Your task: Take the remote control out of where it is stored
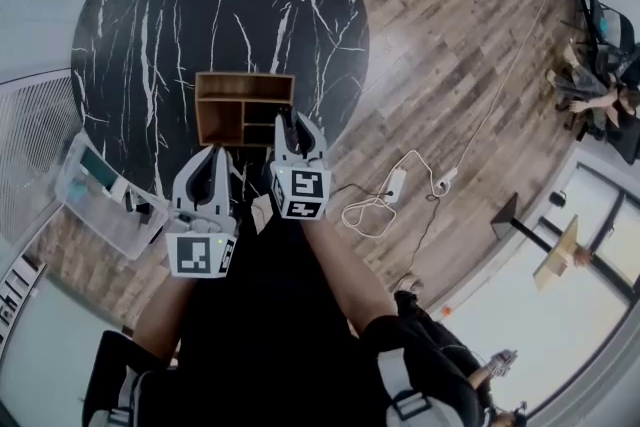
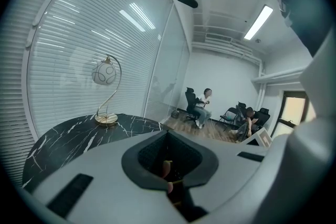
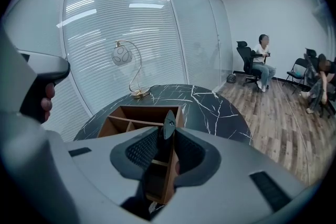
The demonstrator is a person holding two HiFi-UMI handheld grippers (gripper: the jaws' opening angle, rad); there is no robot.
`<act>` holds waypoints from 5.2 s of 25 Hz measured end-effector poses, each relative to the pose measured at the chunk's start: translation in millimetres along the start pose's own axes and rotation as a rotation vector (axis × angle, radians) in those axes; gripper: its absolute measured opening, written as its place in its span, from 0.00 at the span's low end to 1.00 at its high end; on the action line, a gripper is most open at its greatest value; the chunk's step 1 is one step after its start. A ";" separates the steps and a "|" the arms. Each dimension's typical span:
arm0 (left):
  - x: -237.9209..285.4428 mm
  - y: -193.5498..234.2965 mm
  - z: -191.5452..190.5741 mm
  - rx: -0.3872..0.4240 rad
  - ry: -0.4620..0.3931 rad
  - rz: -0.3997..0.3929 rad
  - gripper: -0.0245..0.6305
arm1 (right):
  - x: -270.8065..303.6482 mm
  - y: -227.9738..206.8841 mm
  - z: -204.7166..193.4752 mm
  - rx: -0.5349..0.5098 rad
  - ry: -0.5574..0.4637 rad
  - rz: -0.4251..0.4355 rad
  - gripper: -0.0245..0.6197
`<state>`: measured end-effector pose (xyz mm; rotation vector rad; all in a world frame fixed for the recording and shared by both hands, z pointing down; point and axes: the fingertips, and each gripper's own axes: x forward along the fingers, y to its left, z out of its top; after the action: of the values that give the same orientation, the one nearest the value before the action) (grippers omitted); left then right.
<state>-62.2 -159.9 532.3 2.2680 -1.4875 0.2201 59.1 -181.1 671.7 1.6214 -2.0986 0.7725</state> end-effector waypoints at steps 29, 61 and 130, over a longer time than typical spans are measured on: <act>-7.8 1.4 6.2 0.006 -0.026 0.026 0.05 | -3.3 9.4 7.3 -0.017 -0.013 0.029 0.15; -25.6 -8.8 39.9 0.050 -0.127 0.012 0.05 | -36.0 19.3 39.2 -0.053 -0.078 0.030 0.15; -82.0 -60.0 106.0 0.144 -0.338 -0.044 0.05 | -201.9 51.4 158.3 -0.128 -0.472 0.034 0.15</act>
<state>-52.1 -115.6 392.6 2.5477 -1.6267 -0.0773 68.5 -118.1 417.9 1.8343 -2.4355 0.2681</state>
